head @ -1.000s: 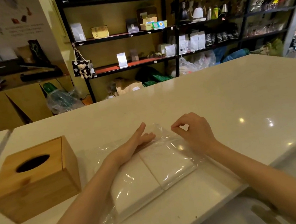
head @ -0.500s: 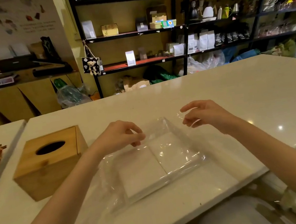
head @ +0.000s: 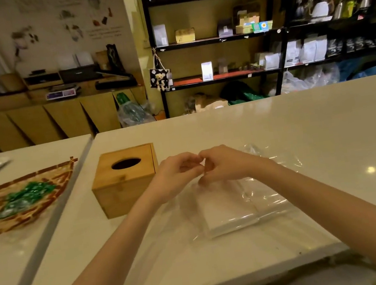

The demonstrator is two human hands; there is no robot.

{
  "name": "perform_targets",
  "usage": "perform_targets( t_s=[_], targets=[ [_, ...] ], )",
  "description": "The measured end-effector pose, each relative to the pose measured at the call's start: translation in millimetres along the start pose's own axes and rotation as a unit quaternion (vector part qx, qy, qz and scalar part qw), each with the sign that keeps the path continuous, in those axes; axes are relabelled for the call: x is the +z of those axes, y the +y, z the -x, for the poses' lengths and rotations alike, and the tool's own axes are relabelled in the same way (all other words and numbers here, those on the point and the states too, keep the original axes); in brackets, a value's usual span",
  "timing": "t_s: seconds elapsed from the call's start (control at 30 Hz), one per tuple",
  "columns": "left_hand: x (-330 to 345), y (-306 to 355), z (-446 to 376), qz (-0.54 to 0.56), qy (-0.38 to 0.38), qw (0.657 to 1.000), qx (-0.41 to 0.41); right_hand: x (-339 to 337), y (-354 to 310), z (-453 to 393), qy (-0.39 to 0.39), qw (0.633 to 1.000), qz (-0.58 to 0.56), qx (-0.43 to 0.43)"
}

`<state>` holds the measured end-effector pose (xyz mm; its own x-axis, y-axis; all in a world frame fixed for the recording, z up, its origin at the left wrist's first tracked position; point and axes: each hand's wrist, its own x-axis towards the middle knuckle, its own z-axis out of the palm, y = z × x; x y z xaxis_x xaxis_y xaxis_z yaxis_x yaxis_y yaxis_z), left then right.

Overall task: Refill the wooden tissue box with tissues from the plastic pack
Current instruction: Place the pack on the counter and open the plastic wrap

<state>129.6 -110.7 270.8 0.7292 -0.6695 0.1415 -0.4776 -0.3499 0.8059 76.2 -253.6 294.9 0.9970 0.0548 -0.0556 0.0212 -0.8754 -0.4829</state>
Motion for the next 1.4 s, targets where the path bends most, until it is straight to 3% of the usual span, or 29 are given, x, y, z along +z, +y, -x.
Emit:
perform_targets(
  t_s=[0.3, 0.57, 0.8, 0.93, 1.07, 1.17, 1.27, 1.4],
  targets=[
    [29.1, -6.2, 15.4, 0.131, 0.101, 0.984, -0.059, 1.5, 7.4, -14.3, 0.021, 0.998, -0.05, 0.02],
    [38.2, -16.3, 14.4, 0.323, 0.083, 0.929, -0.162, 3.6, 8.7, -9.7, 0.067, 0.995, -0.072, -0.015],
    [32.6, -5.8, 23.0, 0.384, 0.099, 0.91, -0.118, -20.5, -1.5, 9.3, 0.077, 0.989, -0.114, -0.047],
    [32.0, -8.1, 24.6, 0.32, 0.104, 0.939, -0.069, -42.2, -10.9, 38.5, 0.046, 0.986, -0.147, -0.067],
    [32.2, -6.0, 32.5, 0.235, 0.091, 0.968, -0.013, -57.1, -18.6, 76.9, -0.037, 0.986, -0.145, -0.076],
    [31.4, -6.1, 31.9, 0.071, 0.076, 0.994, 0.031, -55.2, -18.3, 102.5, -0.129, 0.977, -0.146, -0.086],
    [40.5, -5.5, 34.6, -0.109, 0.052, 0.99, 0.077, -39.9, -13.5, 117.0, -0.239, 0.959, -0.11, -0.111],
    [60.0, 2.2, 44.5, -0.286, -0.002, 0.954, 0.093, -15.3, -2.8, 123.5, -0.332, 0.937, -0.066, -0.089]
  ],
)
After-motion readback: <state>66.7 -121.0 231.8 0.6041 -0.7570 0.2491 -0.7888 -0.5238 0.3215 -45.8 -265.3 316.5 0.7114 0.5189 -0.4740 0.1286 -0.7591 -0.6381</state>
